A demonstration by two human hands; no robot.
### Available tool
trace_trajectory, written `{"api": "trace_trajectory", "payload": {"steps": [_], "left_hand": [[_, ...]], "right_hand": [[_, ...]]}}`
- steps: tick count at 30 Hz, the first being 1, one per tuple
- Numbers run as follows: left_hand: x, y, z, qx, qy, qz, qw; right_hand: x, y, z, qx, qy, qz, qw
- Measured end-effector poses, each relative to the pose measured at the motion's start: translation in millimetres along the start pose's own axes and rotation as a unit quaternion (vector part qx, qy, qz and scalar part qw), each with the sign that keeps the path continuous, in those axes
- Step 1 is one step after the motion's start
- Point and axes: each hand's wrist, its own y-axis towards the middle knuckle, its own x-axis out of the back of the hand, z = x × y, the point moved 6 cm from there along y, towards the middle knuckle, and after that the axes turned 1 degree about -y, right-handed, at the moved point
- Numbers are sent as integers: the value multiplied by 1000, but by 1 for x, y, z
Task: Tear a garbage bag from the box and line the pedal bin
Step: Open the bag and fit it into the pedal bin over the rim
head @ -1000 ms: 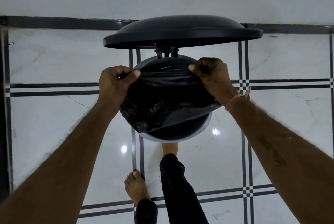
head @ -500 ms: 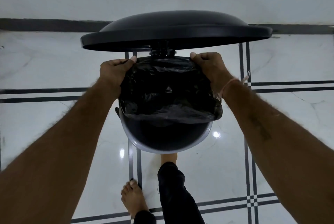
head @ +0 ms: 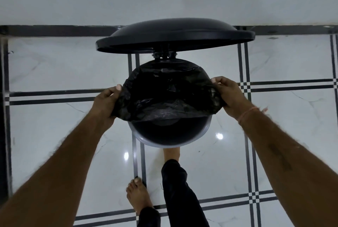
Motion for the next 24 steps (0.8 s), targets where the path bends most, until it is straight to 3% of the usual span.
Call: {"api": "trace_trajectory", "payload": {"steps": [5, 12, 17, 24], "left_hand": [[7, -22, 22, 7, -23, 23, 999], [5, -35, 39, 51, -148, -15, 988], [12, -40, 54, 106, -119, -65, 985], [9, -43, 60, 130, -83, -73, 985]], "right_hand": [[4, -23, -20, 32, 10, -29, 999], [3, -48, -56, -45, 121, -93, 987], [-4, -64, -75, -108, 201, -86, 970], [-1, -66, -95, -202, 136, -124, 962]]}}
